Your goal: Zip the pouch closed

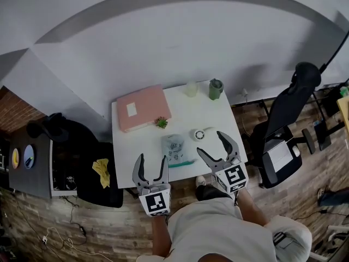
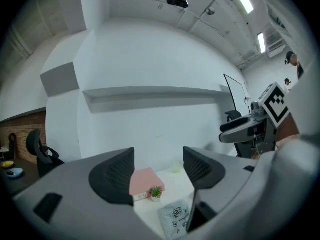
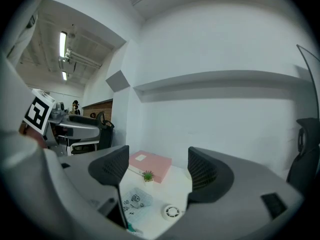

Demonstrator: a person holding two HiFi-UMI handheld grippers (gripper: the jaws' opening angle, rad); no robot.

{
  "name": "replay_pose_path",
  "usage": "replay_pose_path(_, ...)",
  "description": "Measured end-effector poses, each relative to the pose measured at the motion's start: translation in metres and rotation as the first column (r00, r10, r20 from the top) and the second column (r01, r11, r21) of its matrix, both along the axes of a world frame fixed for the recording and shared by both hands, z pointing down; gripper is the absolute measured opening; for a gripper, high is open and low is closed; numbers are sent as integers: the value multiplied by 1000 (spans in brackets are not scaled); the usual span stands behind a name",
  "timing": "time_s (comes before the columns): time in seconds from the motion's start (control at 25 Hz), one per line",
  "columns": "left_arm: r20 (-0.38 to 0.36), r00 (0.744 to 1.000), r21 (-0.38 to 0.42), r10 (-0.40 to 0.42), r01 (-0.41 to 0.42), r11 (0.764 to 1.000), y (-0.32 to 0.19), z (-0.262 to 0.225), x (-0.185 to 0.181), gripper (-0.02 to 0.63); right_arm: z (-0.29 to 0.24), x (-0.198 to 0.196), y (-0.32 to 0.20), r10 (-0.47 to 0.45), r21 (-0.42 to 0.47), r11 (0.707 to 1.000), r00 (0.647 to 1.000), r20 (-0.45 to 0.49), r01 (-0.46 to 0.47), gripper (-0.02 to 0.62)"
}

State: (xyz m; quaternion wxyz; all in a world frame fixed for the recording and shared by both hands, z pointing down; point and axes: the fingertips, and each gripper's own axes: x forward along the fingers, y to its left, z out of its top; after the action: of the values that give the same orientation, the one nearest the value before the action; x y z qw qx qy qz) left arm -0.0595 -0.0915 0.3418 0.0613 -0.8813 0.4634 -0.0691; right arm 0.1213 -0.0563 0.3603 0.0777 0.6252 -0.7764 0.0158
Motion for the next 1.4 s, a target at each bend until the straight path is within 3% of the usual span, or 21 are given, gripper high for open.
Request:
replay_pose_path(0.12,12,1000,-5,-21,22,1000,-12,2,12,299,5,11,-17,-30,-11,999,999,9,31,367)
replay_pose_path(0.28,-27,996,-21,-82,81,996,-25,-5,26,298,8,22,-38,-82,-22,996,996,20,82,362)
replay_pose_path(0.52,55,993,-12,-109,110,994,-42,4,39,295,18,30,-65,-165,-36,985,985,48,166,336)
replay_pose_path(0.76,46,991,-64,-127,129,990,-51,18,49,290,36,32,-79,-208,-81,974,977,38,211,317)
replay_pose_path(1.12,87,995,-196,-41,57,979,-62,81,54,275,96,18,-81,-280,-230,933,960,11,275,254)
replay_pose_path(1.24,74,997,-265,3,17,964,-64,110,56,267,121,13,-78,-293,-289,916,956,-6,279,211)
replay_pose_path(1.4,45,997,-353,62,-42,935,-66,146,58,245,159,9,-73,-302,-389,880,953,-20,271,201)
